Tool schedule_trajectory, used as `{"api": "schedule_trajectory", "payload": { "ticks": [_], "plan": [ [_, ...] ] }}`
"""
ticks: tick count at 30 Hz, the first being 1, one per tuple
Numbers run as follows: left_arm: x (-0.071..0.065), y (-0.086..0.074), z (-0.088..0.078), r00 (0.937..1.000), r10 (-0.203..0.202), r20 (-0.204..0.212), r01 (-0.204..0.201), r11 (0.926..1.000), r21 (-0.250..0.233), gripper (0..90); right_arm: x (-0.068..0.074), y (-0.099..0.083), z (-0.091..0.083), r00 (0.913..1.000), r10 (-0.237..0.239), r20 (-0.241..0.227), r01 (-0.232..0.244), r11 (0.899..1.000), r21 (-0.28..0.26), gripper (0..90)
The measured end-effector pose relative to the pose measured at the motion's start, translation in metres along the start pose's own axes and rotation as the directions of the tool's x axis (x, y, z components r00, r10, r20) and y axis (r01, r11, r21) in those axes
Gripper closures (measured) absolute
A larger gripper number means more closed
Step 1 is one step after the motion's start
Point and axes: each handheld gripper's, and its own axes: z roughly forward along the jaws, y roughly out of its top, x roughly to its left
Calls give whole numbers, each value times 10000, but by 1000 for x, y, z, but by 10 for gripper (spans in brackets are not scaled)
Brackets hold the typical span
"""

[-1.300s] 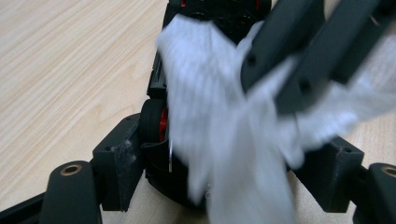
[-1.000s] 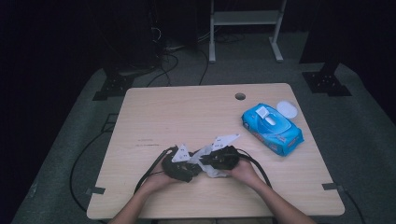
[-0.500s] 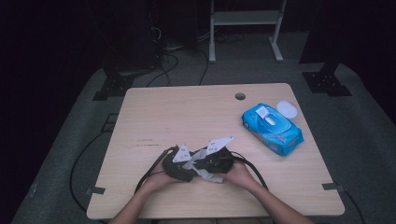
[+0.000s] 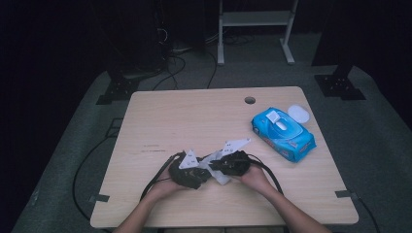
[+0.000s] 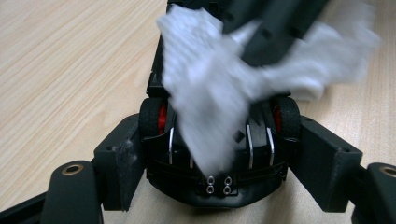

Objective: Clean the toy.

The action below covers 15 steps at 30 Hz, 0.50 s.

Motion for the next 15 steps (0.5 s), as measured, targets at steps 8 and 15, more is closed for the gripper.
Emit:
{"api": "schedule_trajectory", "payload": {
  "ticks": [8, 15],
  "plan": [
    [0, 0, 0, 10000, -23, -23, 23, 10000, -13, 245, 2, 18, 22, 9997, -168, 153, 170, 9997, -159, 829],
    [-1, 1, 0, 10000, 22, -79, -22, 10000, -81, 245, -15, 18, 16, 9968, 470, 645, -461, 9988, -162, 830]
  ]
}}
